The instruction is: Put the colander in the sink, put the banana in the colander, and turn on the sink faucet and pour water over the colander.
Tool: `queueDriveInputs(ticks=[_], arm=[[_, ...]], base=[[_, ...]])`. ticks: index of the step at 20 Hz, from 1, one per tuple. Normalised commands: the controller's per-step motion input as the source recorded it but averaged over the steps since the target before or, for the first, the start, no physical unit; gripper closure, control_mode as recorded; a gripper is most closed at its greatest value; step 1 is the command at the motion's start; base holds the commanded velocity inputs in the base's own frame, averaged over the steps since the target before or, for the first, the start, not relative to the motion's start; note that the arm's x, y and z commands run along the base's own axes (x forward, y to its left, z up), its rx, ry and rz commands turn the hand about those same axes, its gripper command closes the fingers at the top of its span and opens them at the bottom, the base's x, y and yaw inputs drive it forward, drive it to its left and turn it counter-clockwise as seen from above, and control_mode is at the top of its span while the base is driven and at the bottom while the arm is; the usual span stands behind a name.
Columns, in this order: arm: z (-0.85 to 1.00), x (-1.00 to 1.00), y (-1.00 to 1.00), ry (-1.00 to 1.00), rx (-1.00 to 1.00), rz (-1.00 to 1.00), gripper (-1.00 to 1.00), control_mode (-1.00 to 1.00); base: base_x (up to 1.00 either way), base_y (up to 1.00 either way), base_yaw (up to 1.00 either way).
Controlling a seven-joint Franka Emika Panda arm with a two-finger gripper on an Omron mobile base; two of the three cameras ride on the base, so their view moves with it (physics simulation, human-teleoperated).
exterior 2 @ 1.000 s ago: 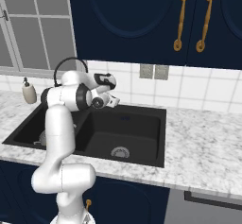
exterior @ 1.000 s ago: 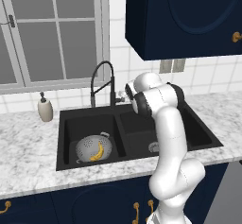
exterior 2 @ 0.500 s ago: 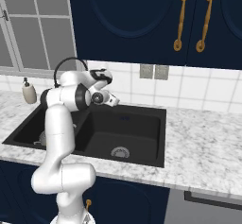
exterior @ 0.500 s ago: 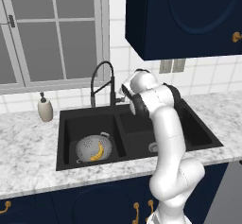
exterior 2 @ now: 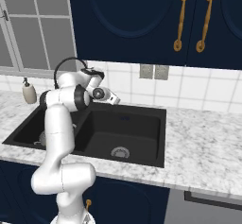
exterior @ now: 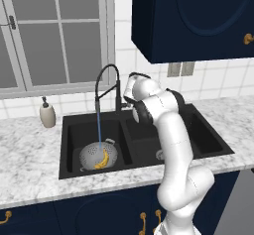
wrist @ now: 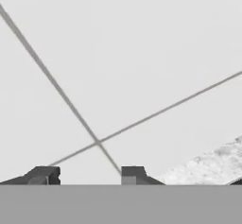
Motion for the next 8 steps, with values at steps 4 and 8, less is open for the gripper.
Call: queueDriveInputs(ticks=[4,8], arm=[[-0.74,-0.14,-1.00,0.10,0.00,0.00,1.00,-1.00],[-0.65,-0.17,-1.00,0.12,0.00,0.00,1.00,-1.00]], base=[[0.00,0.00,0.00],[0.00,0.00,0.00]])
